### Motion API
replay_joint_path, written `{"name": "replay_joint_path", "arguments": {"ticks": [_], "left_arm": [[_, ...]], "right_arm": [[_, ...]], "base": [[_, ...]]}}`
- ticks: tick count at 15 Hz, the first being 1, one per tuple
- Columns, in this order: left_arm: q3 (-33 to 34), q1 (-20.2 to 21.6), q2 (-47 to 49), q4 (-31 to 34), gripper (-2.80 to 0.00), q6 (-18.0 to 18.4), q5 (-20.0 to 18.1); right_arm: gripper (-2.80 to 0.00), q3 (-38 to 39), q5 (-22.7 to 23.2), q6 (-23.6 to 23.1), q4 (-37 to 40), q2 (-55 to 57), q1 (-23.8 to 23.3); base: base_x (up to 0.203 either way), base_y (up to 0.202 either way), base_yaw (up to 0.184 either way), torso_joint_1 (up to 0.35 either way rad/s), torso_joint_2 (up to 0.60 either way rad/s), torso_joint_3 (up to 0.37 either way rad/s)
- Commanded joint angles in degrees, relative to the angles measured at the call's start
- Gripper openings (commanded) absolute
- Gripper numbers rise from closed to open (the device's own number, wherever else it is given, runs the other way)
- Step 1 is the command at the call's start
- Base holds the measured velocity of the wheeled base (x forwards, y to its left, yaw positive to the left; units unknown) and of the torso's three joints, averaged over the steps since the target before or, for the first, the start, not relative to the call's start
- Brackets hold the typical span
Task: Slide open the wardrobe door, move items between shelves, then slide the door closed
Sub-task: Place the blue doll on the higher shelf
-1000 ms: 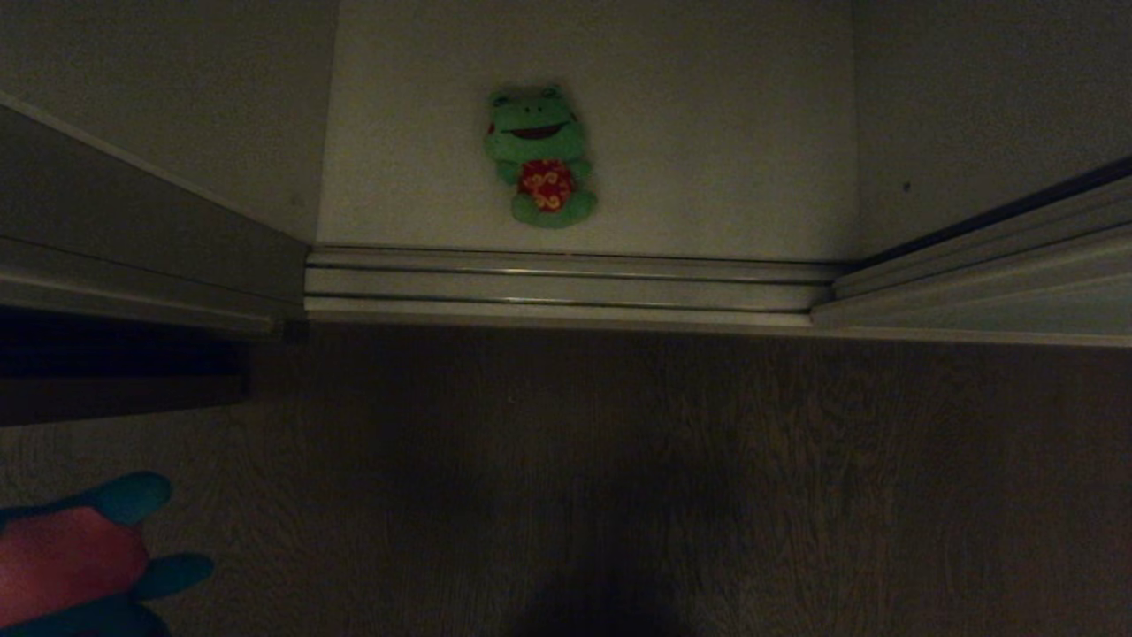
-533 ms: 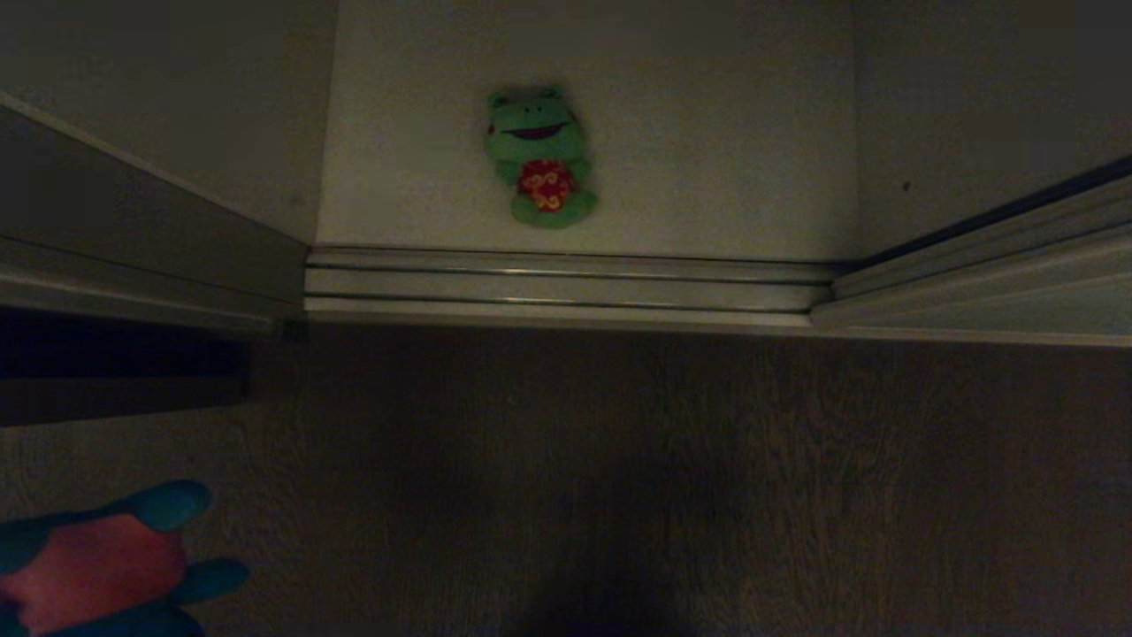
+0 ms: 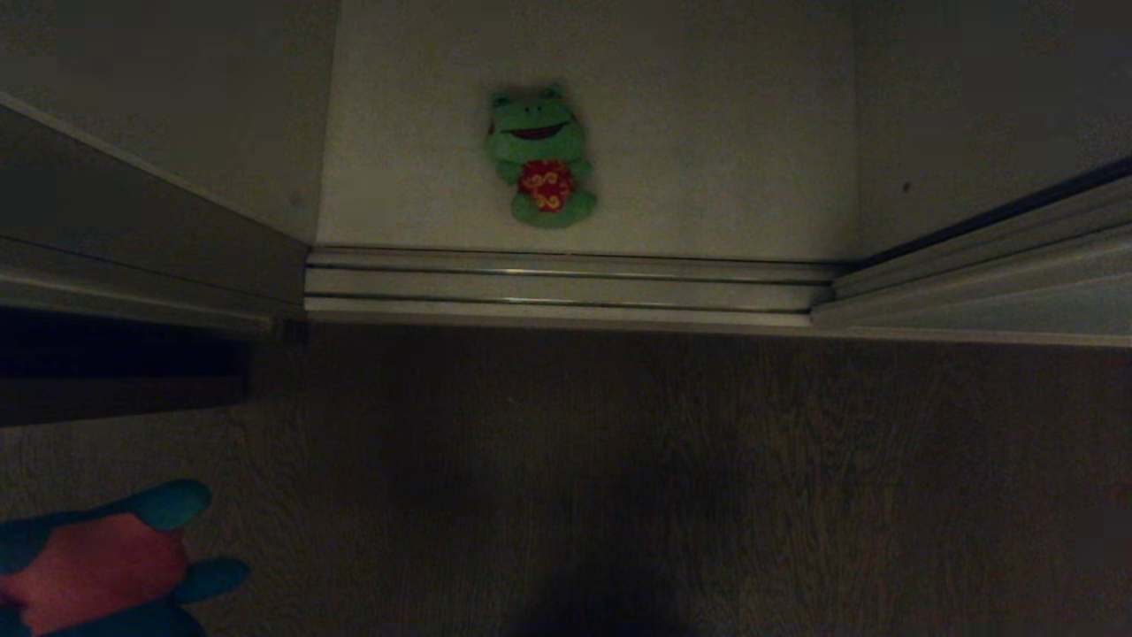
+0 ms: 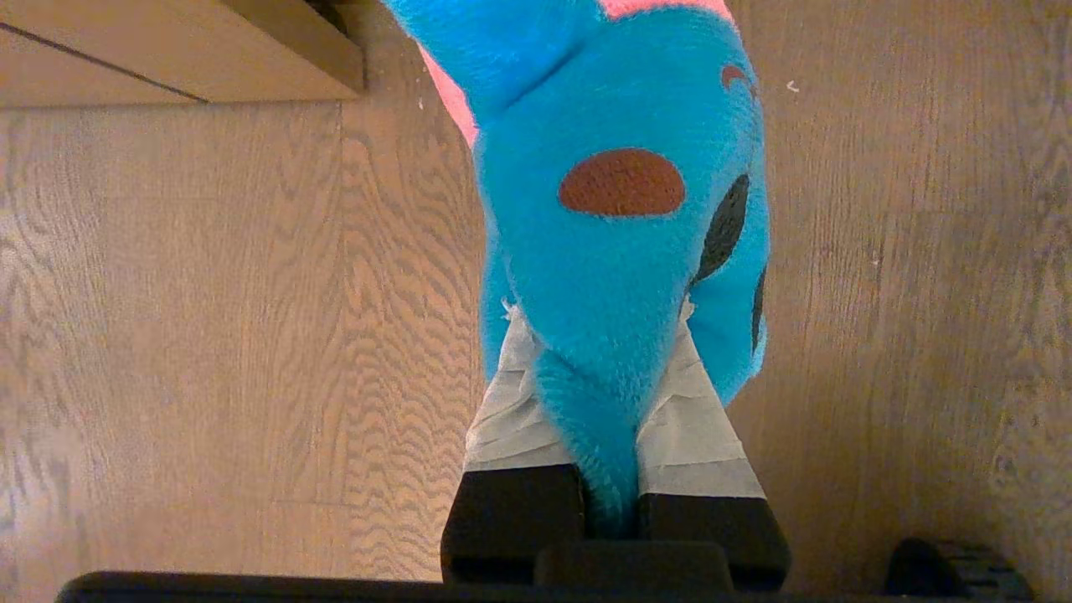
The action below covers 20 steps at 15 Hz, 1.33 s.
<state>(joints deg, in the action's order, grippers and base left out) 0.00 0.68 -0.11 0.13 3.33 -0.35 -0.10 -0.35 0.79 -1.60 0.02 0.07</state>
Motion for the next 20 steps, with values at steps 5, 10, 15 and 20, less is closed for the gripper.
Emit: {"name": "replay_joint_path", "arguments": {"ticks": [5,10,15,20], "left_arm": [[-0.1,0.0,0.3,0.0,-2.8,-0.2,-0.1],[-0.2,0.0,0.3,0.3,-2.8,-0.2,-0.4],[-0.1,0.0,0.3,0.1,-2.8,-0.2,-0.1],[0.0,0.0,0.3,-0.2,-2.8,-0.3,0.0]], "right_arm": [[-2.8,0.0,0.0,0.0,-0.1,-0.2,0.0],[-2.8,0.0,0.0,0.0,-0.1,-0.2,0.0],[-2.8,0.0,0.0,0.0,-0.1,-0.2,0.0],[-2.8,0.0,0.0,0.0,-0.1,-0.2,0.0]], "base": [[0.0,0.0,0.0,0.0,0.0,0.041],[0.0,0.0,0.0,0.003,0.0,0.182],[0.0,0.0,0.0,0.004,0.0,0.206],[0.0,0.0,0.0,0.0,0.0,0.202]]}}
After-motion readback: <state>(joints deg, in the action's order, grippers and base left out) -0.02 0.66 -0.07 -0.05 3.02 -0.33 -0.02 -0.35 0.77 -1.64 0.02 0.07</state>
